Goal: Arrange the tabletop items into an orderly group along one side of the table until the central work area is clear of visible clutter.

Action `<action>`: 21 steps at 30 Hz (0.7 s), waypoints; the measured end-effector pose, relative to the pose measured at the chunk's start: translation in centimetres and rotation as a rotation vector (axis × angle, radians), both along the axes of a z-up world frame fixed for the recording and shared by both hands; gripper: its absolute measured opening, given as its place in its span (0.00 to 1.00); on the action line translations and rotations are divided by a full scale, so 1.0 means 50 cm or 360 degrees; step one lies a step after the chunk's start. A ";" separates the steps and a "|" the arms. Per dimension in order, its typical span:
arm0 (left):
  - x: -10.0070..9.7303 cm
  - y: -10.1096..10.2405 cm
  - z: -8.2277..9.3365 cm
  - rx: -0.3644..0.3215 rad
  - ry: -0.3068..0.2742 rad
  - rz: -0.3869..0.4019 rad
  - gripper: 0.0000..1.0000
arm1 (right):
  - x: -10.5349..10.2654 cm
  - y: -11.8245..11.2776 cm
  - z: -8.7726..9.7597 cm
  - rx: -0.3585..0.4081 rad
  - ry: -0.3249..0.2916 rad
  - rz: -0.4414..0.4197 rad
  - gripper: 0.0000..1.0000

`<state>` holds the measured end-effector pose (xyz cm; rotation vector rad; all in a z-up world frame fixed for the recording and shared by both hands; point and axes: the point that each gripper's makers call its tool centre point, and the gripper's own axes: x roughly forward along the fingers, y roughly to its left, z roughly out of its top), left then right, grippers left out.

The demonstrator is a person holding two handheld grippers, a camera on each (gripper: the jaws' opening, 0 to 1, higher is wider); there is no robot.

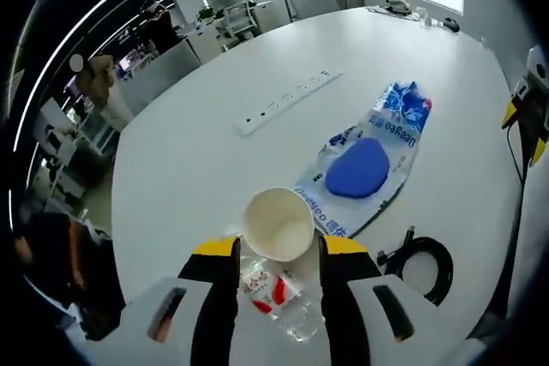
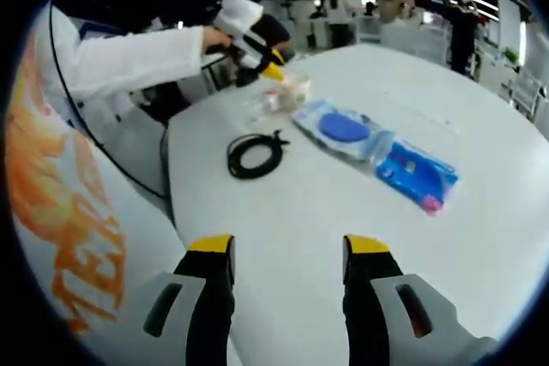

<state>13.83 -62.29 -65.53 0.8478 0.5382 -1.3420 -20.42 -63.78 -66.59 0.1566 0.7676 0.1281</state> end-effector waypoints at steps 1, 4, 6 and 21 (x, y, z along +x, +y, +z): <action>0.001 0.000 0.003 -0.0011 0.0008 0.0004 0.37 | 0.000 0.000 0.000 0.0000 0.0000 0.0000 0.49; 0.007 0.004 0.014 -0.0046 0.0022 0.0031 0.38 | 0.000 0.002 -0.002 0.0005 0.0002 -0.0001 0.49; 0.015 0.011 0.020 -0.0074 0.0040 0.0063 0.39 | 0.000 0.002 -0.002 0.0008 0.0002 -0.0003 0.49; 0.058 0.111 -0.034 -0.0129 0.0373 0.0487 0.46 | 0.004 0.005 -0.009 0.0024 0.0020 0.0011 0.49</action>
